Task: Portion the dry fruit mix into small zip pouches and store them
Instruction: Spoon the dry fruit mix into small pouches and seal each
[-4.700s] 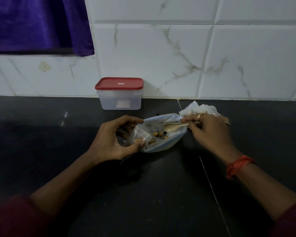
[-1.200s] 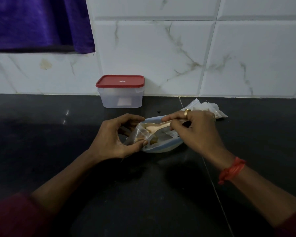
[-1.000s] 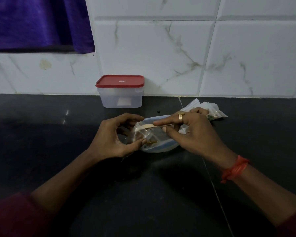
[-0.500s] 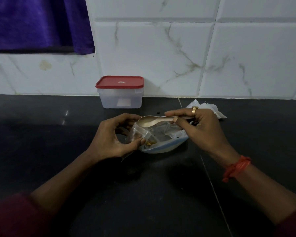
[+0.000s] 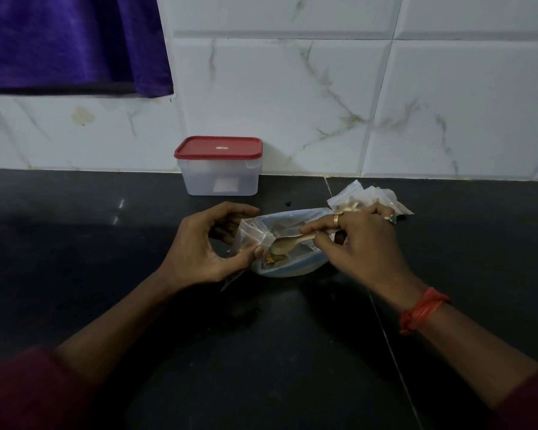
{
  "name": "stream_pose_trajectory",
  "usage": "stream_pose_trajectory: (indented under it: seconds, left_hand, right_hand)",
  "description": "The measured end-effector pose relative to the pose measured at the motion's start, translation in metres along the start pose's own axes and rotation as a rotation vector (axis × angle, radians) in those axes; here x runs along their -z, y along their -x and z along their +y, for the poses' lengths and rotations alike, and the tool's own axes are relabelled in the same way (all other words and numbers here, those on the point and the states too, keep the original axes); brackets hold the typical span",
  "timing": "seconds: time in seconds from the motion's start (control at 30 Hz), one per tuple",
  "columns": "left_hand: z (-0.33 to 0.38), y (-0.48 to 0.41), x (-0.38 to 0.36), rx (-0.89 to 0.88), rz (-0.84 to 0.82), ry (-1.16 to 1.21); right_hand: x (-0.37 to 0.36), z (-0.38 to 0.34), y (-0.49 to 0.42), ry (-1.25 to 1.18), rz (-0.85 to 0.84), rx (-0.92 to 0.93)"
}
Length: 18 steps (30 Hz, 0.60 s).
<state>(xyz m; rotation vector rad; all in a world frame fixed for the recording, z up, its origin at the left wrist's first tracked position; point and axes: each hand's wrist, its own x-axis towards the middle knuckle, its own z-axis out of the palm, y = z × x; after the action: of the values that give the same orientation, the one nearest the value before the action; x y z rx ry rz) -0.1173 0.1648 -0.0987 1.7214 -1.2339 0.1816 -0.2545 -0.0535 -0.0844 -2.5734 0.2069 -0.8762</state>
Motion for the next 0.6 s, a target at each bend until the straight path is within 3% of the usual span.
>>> stream_pose_trajectory:
  seconds: [0.23,0.6]
  left_hand:
    - [-0.003,0.000,-0.001,0.005,0.001,-0.016]
    - [-0.003,0.000,-0.003,0.012,0.011,-0.004]
  right_hand:
    - [-0.007,0.004,-0.004,-0.198,-0.124,-0.114]
    - [-0.012,-0.002,-0.005,-0.283,-0.265,-0.189]
